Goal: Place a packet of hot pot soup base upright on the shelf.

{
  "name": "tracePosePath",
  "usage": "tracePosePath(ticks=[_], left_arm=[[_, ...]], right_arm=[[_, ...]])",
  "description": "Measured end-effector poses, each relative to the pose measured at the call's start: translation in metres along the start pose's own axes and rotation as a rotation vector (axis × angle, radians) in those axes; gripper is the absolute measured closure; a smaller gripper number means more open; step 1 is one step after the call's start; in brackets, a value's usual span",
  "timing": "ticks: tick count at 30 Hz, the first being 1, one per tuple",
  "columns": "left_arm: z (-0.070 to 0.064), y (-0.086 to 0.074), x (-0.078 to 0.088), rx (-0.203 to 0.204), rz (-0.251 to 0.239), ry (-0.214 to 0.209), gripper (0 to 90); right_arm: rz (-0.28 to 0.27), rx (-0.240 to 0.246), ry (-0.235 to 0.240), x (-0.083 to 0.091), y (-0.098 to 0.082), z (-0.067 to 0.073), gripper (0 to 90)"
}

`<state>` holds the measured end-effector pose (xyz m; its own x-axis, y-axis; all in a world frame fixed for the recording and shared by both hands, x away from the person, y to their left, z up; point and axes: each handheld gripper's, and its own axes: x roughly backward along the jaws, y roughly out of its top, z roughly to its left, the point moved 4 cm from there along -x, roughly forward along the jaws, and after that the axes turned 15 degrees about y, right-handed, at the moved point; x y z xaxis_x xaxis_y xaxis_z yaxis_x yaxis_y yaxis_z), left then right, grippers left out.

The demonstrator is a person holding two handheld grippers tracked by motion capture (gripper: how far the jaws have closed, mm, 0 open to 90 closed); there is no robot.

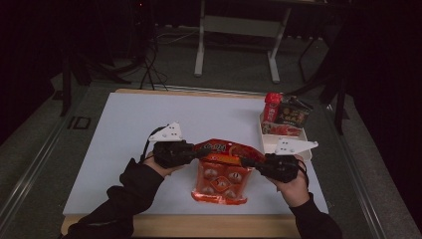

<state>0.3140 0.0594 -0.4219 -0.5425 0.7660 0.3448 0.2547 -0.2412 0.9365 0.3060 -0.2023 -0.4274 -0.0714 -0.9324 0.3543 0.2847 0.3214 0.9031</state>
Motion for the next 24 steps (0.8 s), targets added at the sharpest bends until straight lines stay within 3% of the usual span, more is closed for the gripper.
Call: tracePosePath(ticks=[5,9,12,15,17,20,24], left_arm=[[-0.005,0.001,0.006,-0.025,-0.042,0.031,77.8],[-0.003,0.004,0.009,0.007,-0.074,0.041,63.4],[-0.002,0.005,0.011,-0.001,-0.078,0.079,51.5],[-0.001,0.004,0.011,0.016,-0.064,0.096,37.8],[-0.002,0.001,0.011,0.032,-0.064,0.082,33.6],[-0.002,-0.004,0.010,0.054,-0.039,0.080,18.4],[-0.002,-0.016,0.009,0.076,-0.048,0.109,13.8]], right_arm=[[-0.018,0.037,-0.019,0.006,0.013,0.010,90.0],[-0.008,0.069,-0.040,0.010,0.023,0.012,90.0],[-0.022,0.078,-0.059,0.016,0.030,0.011,90.0],[-0.040,0.083,-0.079,0.024,0.037,0.009,90.0],[-0.058,0.082,-0.085,0.029,0.041,0.007,90.0],[-0.091,0.067,-0.092,0.039,0.048,0.004,90.0],[-0.116,0.070,-0.107,0.050,0.056,0.002,90.0]])
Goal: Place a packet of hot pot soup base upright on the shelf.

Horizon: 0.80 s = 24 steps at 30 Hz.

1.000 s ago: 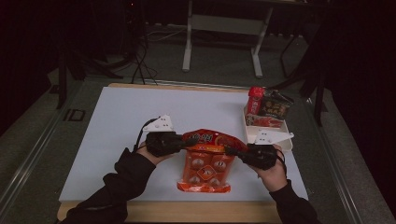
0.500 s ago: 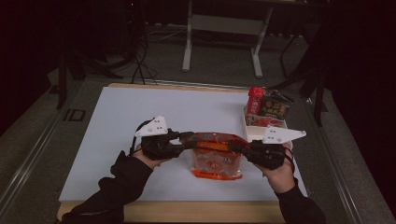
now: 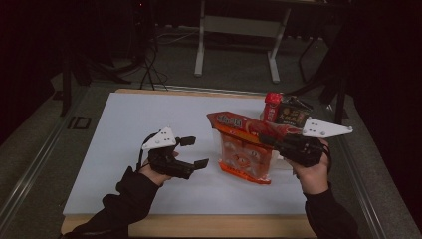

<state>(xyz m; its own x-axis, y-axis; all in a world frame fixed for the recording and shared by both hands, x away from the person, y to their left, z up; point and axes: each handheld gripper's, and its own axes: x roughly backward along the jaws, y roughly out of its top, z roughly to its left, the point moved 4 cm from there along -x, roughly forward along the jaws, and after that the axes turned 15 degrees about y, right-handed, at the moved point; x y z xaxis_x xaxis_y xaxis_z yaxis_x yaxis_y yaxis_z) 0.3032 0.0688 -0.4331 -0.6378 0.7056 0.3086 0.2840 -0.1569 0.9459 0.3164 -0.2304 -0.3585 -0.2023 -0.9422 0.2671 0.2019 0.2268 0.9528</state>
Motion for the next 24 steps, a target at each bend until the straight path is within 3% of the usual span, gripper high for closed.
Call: tracePosePath(ticks=[3,10,13,17,18,21,24], left_arm=[[0.000,-0.011,0.000,-0.001,0.034,0.015,8.3],[0.004,-0.033,0.010,0.006,0.082,0.041,7.7],[0.006,-0.042,0.015,0.039,0.090,0.032,7.7],[0.010,-0.051,0.019,0.047,0.100,0.047,6.7],[0.013,-0.056,0.022,0.064,0.099,0.051,6.7],[0.017,-0.065,0.025,0.104,0.102,0.069,4.0],[0.019,-0.071,0.026,0.115,0.115,0.076,2.7]], right_arm=[[-0.026,0.010,-0.019,0.008,0.007,-0.002,90.0],[-0.067,0.027,-0.062,0.030,0.027,-0.010,90.0],[-0.084,0.029,-0.085,0.040,0.035,-0.015,90.0],[-0.100,0.022,-0.111,0.050,0.041,-0.022,90.0],[-0.106,0.016,-0.114,0.053,0.042,-0.025,90.0],[-0.117,0.011,-0.157,0.067,0.045,-0.036,90.0],[-0.123,-0.003,-0.186,0.075,0.045,-0.044,90.0]])
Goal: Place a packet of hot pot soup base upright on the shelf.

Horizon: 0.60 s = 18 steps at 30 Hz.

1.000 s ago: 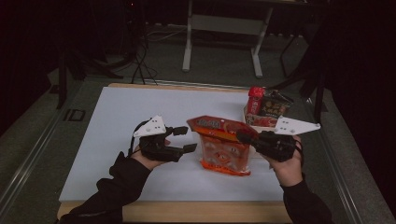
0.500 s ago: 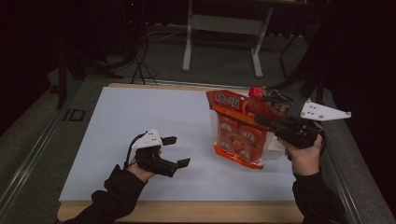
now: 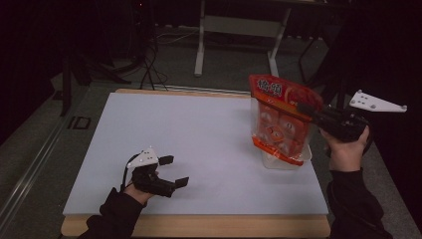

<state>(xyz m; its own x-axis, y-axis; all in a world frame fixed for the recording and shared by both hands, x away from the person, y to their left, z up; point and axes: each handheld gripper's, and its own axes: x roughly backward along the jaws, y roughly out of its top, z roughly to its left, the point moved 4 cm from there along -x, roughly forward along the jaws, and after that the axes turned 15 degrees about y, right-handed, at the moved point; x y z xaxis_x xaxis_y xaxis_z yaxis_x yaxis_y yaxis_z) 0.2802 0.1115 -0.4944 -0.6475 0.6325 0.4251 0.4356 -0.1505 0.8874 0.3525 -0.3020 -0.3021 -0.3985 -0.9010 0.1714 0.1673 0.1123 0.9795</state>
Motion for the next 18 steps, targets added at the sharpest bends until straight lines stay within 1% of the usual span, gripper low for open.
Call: tracePosePath(ticks=[1,5,8,16,18], left_arm=[[0.001,-0.002,0.000,0.008,-0.004,0.000,2.7],[0.002,-0.007,-0.001,0.008,0.007,0.002,2.7],[0.001,-0.009,-0.004,0.011,0.010,-0.001,2.7],[-0.001,-0.013,-0.007,0.005,0.014,-0.005,2.7],[-0.001,-0.014,-0.008,0.011,0.014,-0.006,2.7]], right_arm=[[0.002,-0.005,-0.007,0.002,-0.001,-0.004,90.0],[0.003,-0.017,-0.043,0.010,-0.005,-0.017,90.0],[0.010,-0.025,-0.056,0.011,-0.009,-0.027,90.0],[0.022,-0.036,-0.088,0.007,-0.023,-0.051,90.0],[0.022,-0.049,-0.084,0.005,-0.027,-0.057,90.0]])
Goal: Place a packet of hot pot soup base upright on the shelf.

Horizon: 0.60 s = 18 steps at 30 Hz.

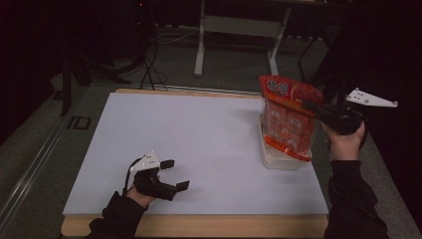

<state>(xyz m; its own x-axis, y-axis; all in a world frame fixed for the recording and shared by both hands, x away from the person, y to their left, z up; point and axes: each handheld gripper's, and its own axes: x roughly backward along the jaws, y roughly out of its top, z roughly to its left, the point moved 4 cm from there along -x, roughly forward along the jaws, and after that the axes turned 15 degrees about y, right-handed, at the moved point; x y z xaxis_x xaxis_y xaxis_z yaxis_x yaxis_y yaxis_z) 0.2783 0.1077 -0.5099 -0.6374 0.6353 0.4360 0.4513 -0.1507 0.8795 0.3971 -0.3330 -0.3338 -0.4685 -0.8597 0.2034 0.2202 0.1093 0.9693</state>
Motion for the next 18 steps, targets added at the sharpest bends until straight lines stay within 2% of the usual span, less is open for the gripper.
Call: tracePosePath(ticks=[4,6,18], left_arm=[[0.000,-0.002,-0.001,0.003,0.000,0.000,2.7],[0.000,-0.002,-0.001,0.003,-0.001,0.000,2.6],[0.001,-0.007,-0.004,0.012,0.001,0.004,2.7]], right_arm=[[0.014,-0.016,-0.003,-0.006,-0.008,-0.009,90.0],[-0.001,-0.033,0.012,-0.008,-0.012,-0.012,90.0],[-0.017,-0.082,0.014,-0.007,-0.028,-0.016,90.0]])
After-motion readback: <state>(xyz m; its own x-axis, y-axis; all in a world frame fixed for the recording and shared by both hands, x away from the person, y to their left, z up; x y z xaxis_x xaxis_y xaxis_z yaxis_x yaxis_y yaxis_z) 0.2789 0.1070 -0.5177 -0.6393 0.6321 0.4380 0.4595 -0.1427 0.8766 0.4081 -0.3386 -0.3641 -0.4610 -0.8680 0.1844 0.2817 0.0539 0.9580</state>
